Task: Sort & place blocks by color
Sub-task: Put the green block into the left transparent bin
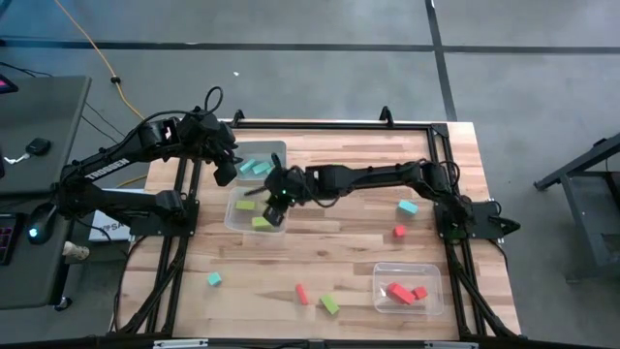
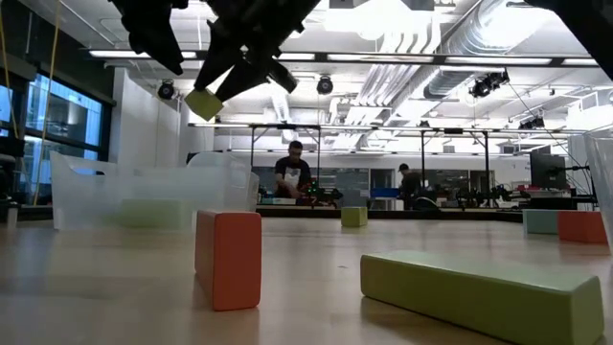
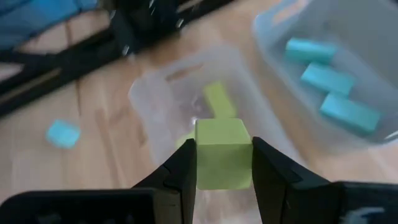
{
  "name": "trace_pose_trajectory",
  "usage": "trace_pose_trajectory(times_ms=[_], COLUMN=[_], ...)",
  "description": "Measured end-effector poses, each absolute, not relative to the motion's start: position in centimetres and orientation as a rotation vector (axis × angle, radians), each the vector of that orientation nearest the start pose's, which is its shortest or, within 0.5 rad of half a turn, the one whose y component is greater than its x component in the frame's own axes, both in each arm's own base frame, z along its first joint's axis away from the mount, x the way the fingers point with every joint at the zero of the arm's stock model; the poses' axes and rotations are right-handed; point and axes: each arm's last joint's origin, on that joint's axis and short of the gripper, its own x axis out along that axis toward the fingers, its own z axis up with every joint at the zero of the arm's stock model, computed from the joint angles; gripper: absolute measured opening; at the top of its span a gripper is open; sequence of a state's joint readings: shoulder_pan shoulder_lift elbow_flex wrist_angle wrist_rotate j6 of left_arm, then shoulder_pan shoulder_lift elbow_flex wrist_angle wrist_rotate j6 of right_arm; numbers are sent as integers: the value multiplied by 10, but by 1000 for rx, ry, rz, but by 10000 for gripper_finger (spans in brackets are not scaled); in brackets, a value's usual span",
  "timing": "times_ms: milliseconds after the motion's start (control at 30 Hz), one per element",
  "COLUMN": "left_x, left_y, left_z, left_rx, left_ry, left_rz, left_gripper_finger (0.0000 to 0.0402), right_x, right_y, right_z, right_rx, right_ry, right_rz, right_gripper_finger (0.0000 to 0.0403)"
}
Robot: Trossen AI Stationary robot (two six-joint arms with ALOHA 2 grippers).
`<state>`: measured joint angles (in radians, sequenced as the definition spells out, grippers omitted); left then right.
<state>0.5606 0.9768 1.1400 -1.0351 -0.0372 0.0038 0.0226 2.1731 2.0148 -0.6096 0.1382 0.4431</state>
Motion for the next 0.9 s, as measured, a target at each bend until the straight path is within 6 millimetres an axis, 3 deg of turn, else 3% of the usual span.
trace_pose_trajectory(times_ms=[233,733,900], left_x=[140,140,140], left_y=[89,89,89], left_z=[347,347,347], left_rx=[-226,-226,-227], left_ry=[855,856,856], left_rz=[558,558,558], left_gripper_finger=[170,170,170], right_x=[503,513,513], right_y=[-7,-7,-8], right_z=[267,215,211], right_rx=[352,384,395], right_ry=[630,805,829], right_rz=[-356,-259,-269], right_gripper_finger=[97,98,98])
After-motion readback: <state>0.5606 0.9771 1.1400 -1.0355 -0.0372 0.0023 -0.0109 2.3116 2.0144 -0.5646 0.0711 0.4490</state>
